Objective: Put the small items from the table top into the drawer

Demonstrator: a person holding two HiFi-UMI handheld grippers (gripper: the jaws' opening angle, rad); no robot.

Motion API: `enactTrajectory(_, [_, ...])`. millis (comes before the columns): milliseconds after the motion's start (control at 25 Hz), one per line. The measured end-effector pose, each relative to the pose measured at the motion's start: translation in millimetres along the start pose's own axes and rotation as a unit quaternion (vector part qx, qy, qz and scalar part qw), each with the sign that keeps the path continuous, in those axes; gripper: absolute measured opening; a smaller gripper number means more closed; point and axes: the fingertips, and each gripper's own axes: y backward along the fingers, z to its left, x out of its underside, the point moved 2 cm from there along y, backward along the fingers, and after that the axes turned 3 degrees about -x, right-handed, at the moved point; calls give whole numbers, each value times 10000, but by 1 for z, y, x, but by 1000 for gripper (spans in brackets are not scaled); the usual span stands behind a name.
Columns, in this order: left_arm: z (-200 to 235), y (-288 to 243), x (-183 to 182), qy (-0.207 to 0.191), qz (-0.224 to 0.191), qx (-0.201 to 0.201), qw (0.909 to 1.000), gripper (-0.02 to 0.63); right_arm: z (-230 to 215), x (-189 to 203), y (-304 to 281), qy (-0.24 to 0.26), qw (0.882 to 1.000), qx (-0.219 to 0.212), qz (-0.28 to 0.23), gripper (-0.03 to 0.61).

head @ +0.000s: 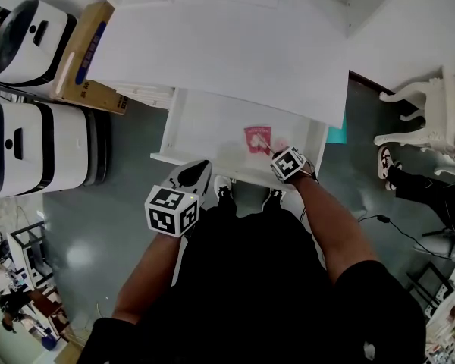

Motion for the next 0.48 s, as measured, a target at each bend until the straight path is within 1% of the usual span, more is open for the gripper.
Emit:
enactTrajectory(200, [0, 2, 2, 20, 35, -56, 10000, 9, 0, 6, -9, 321, 9992, -2, 238, 46])
enactTrajectory(320, [2, 3, 4, 38, 51, -83, 9999, 9, -2, 4, -11, 372, 9991, 86, 185, 46])
enactTrajectory(480, [1, 0, 6, 34, 70, -42, 10000, 9, 1, 3, -11, 371, 9992, 27, 132, 48])
